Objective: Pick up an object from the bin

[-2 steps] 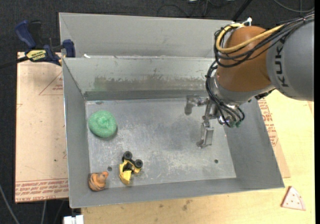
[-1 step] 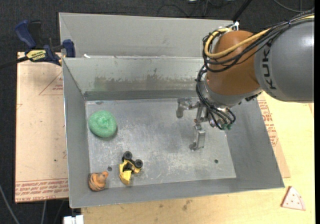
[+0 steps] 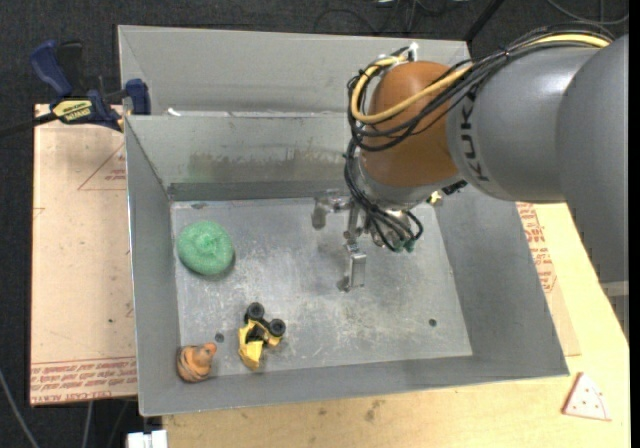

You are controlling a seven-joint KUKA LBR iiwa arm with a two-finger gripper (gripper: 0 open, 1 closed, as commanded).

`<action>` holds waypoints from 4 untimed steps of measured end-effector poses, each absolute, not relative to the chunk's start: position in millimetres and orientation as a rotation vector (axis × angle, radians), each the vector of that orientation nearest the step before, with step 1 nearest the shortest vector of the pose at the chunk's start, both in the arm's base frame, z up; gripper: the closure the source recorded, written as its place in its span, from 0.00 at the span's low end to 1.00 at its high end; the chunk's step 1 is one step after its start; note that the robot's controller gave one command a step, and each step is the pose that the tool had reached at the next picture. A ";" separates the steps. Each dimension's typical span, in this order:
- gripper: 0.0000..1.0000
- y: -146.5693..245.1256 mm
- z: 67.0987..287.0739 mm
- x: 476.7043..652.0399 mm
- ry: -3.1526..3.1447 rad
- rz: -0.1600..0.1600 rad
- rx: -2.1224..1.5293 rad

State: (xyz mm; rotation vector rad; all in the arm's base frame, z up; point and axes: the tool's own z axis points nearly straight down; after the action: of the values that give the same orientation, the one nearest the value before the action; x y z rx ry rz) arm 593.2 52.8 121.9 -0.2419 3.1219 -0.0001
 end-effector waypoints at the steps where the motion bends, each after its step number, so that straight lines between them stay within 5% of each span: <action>1: 0.00 98.2 84.6 573.8 3.132 0.002 -0.246; 2: 0.00 127.2 77.9 580.5 3.114 0.003 -0.409; 4: 0.00 162.1 69.9 535.5 3.075 0.002 -0.643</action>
Offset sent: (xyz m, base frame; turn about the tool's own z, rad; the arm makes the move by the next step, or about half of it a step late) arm -0.0005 0.0910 -0.0452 -0.1833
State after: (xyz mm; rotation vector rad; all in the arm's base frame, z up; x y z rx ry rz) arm 535.5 162.1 69.9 -0.6434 3.0752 0.0019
